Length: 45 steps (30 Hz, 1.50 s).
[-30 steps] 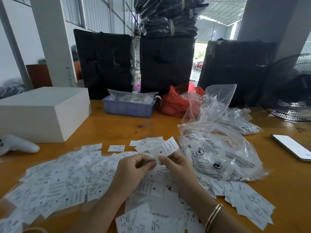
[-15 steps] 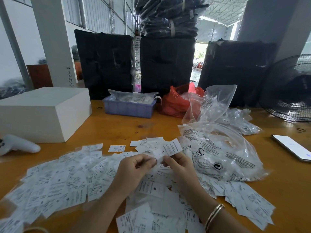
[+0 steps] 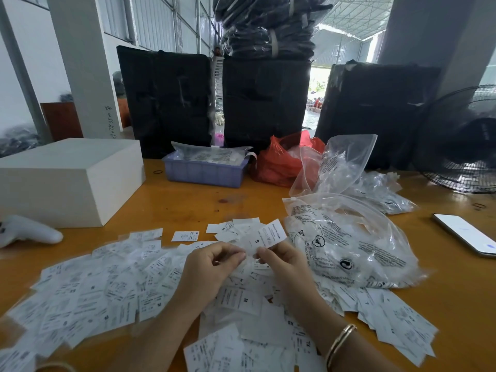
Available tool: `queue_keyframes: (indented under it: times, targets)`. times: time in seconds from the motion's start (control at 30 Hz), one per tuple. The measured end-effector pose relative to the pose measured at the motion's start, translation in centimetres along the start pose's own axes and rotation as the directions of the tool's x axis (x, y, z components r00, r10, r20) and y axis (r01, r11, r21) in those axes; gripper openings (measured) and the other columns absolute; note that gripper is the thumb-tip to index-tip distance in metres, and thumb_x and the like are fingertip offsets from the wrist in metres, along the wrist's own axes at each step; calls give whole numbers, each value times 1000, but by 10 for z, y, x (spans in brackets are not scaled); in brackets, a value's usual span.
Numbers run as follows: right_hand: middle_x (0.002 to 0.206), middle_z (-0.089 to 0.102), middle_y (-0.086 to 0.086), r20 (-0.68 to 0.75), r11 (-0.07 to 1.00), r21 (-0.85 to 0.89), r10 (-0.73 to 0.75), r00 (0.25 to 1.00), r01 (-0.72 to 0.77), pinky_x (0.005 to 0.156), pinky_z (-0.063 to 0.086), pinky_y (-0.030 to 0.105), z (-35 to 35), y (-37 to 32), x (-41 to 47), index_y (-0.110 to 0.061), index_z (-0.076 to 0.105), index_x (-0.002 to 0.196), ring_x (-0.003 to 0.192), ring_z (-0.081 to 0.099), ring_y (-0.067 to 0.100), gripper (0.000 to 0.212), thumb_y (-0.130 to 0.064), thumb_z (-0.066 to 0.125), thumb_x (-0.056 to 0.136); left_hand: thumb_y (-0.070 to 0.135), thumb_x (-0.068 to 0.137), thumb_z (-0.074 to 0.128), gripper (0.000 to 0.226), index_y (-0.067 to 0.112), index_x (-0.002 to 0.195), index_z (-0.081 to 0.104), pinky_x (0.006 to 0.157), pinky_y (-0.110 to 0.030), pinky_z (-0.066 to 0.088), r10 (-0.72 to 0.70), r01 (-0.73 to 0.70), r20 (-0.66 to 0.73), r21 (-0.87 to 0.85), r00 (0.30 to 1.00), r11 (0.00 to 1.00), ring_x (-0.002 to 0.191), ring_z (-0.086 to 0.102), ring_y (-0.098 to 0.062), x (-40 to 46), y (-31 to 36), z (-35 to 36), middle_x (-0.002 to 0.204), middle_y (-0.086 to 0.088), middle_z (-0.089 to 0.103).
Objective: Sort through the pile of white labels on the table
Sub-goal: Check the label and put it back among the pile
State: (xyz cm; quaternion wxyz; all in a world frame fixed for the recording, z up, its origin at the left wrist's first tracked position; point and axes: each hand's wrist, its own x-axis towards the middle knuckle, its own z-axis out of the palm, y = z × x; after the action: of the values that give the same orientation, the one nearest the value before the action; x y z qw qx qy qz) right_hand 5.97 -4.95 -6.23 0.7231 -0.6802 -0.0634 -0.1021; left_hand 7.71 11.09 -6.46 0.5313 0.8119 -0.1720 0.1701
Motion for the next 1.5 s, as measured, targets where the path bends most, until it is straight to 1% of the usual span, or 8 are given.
queue_keyframes:
  times: [0.2,0.47,0.67,0.83,0.97,1.03,1.13,1.5]
  targets:
    - [73,71,-5,-86,997,80,6,996,1,58,44,7,-5,1,2,-8,70,84,66,63,-1,9,-15,65,86,24,80,73,12,35,80,70,70,0,42,-2,2,5,-6,1000,1000,86,59,13,0,0,0,84,33,66]
    - [68,70,-6,-30,999,40,5,1000,-4,55,46,8,-3,-2,1,-10,70,78,63,64,0,9,-8,64,86,31,80,71,5,34,83,69,65,1,42,-48,48,-30,-25,998,999,85,58,16,-1,1,0,83,35,65]
    - [82,68,17,12,997,-77,27,1000,-26,68,52,31,0,1,0,-5,69,85,71,62,20,13,-18,69,84,31,81,70,8,38,81,65,64,0,43,-62,61,-32,-26,998,998,84,59,14,-2,2,-1,81,34,65]
    - [55,58,-13,-1,965,-262,-29,1000,27,47,38,12,1,3,1,-8,67,75,49,48,-3,13,-18,71,83,30,82,70,5,29,87,70,63,-1,43,-67,67,-10,-34,998,997,82,58,15,-1,0,0,76,24,68]
    - [61,63,-10,24,917,-382,-119,993,119,53,42,14,1,5,1,-15,66,72,55,53,-2,11,-16,69,83,29,84,68,8,36,86,65,64,-4,46,-79,80,66,-20,995,997,80,60,13,-2,1,1,77,25,68]
    - [75,65,2,25,962,-238,-133,991,135,63,50,25,0,4,0,-16,66,91,69,61,13,4,-16,64,87,28,85,67,15,32,98,64,63,-7,48,-111,116,74,-65,991,991,78,64,9,-2,1,0,81,19,70]
    - [74,66,-2,-102,988,-68,-145,984,138,67,50,16,-6,3,3,-26,61,108,70,63,9,19,-17,58,92,29,85,65,14,35,97,63,60,-12,51,-129,143,109,-126,986,982,75,68,1,-2,2,0,83,20,73]
    - [75,68,-14,87,926,-342,-141,986,163,66,48,22,3,3,1,-24,69,83,70,59,4,9,-16,65,87,27,86,66,10,36,82,66,61,-5,47,-88,96,77,-104,993,990,77,64,9,-2,6,0,81,30,68]
